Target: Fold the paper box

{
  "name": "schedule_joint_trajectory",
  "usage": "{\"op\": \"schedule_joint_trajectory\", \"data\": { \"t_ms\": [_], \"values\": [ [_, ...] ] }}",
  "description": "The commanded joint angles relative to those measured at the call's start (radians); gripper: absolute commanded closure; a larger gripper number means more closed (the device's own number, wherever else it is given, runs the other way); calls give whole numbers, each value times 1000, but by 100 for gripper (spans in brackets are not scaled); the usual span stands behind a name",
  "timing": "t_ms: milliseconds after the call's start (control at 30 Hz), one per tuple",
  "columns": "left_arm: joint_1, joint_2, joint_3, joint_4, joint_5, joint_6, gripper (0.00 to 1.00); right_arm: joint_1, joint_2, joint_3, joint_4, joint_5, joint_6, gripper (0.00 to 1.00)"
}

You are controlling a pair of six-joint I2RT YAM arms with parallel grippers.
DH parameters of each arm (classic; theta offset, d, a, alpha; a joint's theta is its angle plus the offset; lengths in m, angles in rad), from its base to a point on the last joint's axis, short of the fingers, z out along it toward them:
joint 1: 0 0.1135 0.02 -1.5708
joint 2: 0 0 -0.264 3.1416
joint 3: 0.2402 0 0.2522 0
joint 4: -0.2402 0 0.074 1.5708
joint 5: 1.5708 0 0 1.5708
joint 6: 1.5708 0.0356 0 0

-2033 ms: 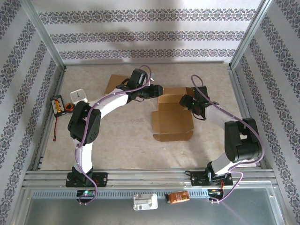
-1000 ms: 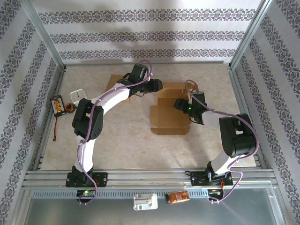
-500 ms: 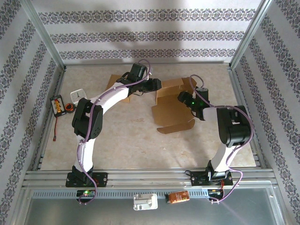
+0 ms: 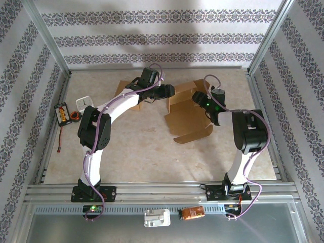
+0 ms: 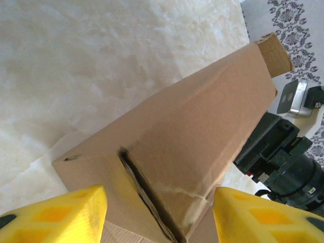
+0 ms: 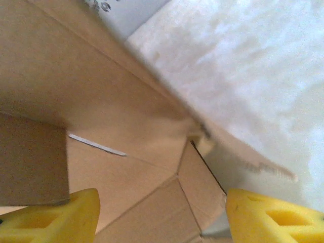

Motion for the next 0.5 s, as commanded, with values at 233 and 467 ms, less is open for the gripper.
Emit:
{"op": "schedule_joint_trajectory", "data": {
  "t_ms": [233, 467],
  "values": [
    [26, -29, -20, 40, -22, -37, 29, -12, 110, 109, 13, -100, 16, 34],
    [32, -29, -41, 63, -14, -53, 26, -13, 150, 119, 24, -129, 34, 52]
  ]
}}
